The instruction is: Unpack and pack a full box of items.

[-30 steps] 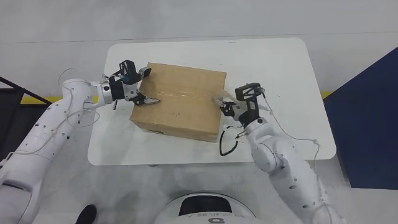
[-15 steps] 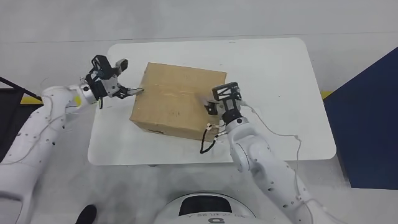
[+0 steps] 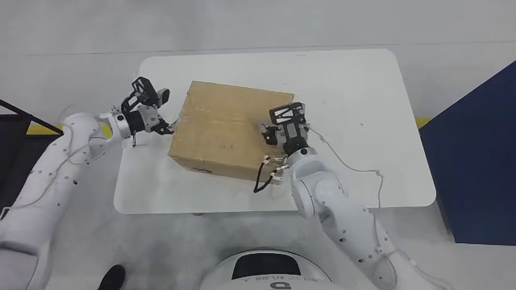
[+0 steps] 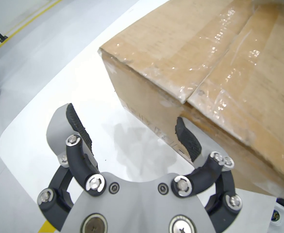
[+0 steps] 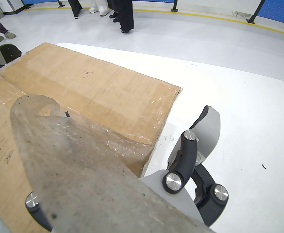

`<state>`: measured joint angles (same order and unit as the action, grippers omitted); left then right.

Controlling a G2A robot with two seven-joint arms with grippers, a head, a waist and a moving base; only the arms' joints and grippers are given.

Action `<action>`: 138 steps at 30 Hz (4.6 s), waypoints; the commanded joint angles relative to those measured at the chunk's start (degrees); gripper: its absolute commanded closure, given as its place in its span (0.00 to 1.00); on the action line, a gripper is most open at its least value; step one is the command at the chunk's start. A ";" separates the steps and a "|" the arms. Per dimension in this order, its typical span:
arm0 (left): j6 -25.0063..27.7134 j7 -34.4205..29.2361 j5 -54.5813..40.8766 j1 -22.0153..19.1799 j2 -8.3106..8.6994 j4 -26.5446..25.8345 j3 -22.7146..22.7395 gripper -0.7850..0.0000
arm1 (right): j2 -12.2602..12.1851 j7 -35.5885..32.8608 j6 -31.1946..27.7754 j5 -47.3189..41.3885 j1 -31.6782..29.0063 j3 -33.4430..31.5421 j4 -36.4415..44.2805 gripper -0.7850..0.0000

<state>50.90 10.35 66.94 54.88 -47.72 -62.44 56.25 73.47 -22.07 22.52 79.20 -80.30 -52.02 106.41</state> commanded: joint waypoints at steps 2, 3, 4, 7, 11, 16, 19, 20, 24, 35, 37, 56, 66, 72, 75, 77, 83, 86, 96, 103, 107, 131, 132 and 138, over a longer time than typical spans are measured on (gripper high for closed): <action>0.40 -0.46 -0.09 -1.25 -0.77 0.41 -1.27 0.00 | 0.22 -0.20 0.26 0.60 0.00 -0.03 0.03 0.00; 0.64 -0.40 0.02 -1.55 -0.97 0.43 -1.56 0.00 | 0.29 -0.26 0.49 0.96 -0.03 -0.07 0.01 0.00; 1.00 -0.26 0.18 -1.81 -1.13 0.48 -1.79 0.00 | 0.37 -0.30 0.68 1.28 -0.08 -0.06 0.00 0.00; 1.38 -0.35 1.73 -2.45 -1.50 0.23 -2.46 0.00 | 0.63 -0.62 1.33 2.32 -0.08 0.02 -0.22 0.00; 2.23 0.17 2.42 -2.90 -1.91 -0.46 -2.90 0.00 | 1.01 -1.09 2.03 3.30 0.02 0.13 -0.46 0.00; 3.15 -0.73 4.02 -3.24 -2.42 -2.36 -3.91 0.00 | 1.60 -3.21 3.78 4.50 0.82 0.12 -1.87 0.00; 3.08 -1.38 4.44 -3.41 -2.73 -3.26 -4.31 0.00 | 2.06 -6.01 4.90 5.67 1.77 0.61 -2.63 0.00; 3.19 -1.43 4.40 -3.45 -2.80 -3.43 -4.32 0.00 | 2.23 -6.76 5.22 5.94 2.04 0.81 -2.74 0.00; 3.84 -1.30 4.03 -3.55 -2.95 -3.63 -3.99 0.00 | 2.90 -8.38 6.36 7.46 2.91 1.87 -2.51 0.00; 4.82 -0.67 4.71 -3.27 -3.19 -4.05 -3.14 0.00 | 5.11 -5.52 10.01 0.44 2.79 3.15 3.79 0.00; 4.95 -0.56 4.97 -3.16 -3.23 -4.16 -3.06 0.00 | 5.56 -4.41 10.45 -3.28 2.83 2.61 5.02 0.00; 4.96 1.74 6.17 -0.79 -2.98 -4.13 -0.19 0.00 | 6.43 -2.78 0.79 -25.06 -1.99 -9.01 16.05 0.00; 6.07 1.44 4.79 0.76 -2.11 -4.94 3.19 0.00 | 5.23 -3.29 -8.25 -33.37 -8.55 -18.66 19.24 0.00; 6.07 1.44 4.79 0.76 -2.11 -4.94 3.19 0.00 | 5.25 -2.32 -8.40 -39.11 -10.04 -21.26 18.43 0.00; 4.25 -0.57 4.33 1.54 -2.38 -5.49 2.68 0.00 | 5.05 -2.18 -10.90 -49.70 -13.18 -27.53 17.94 0.00; 4.16 -2.08 3.44 1.40 -2.68 -5.13 2.07 0.00 | 4.80 -3.78 -11.63 -54.89 -14.69 -31.78 16.74 0.00; 4.14 -5.09 1.50 -0.17 -3.76 -3.52 0.13 0.00 | 4.12 -10.86 -11.75 -65.51 -15.15 -38.93 11.87 0.00; 4.30 -5.71 1.22 -0.82 -4.09 -3.05 -0.27 0.00 | 3.86 -12.89 -10.79 -67.06 -14.31 -39.74 10.20 0.00; 4.48 -6.72 1.33 -1.16 -4.46 -3.20 -0.12 0.00 | 3.25 -17.23 -12.31 -72.46 -11.47 -39.32 7.50 0.00; 4.29 -6.20 1.91 -0.40 -4.46 -3.24 0.47 0.00 | 2.77 -20.45 -13.34 -76.10 -11.98 -39.07 7.48 0.00; 4.39 -5.76 2.13 -0.07 -4.46 -3.25 0.83 0.00 | 2.49 -22.37 -12.14 -76.56 -10.60 -37.71 6.37 0.00; 7.10 -3.01 2.81 4.43 -2.75 -11.36 7.84 0.00 | 1.67 -20.75 -7.86 -80.20 -5.17 -31.22 2.08 0.00; 7.10 -3.31 3.19 5.55 -2.40 -13.33 8.22 0.00 | 1.61 -20.58 -7.84 -80.17 -5.12 -31.15 2.05 0.00; 7.10 -2.82 1.73 10.95 1.43 -22.76 6.18 0.00 | 1.29 -20.03 -7.98 -80.35 -4.72 -30.76 1.63 0.00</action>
<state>58.00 7.24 69.00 65.44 -47.11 -84.78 62.34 74.81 -42.14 14.59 -1.10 -85.11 -82.85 108.18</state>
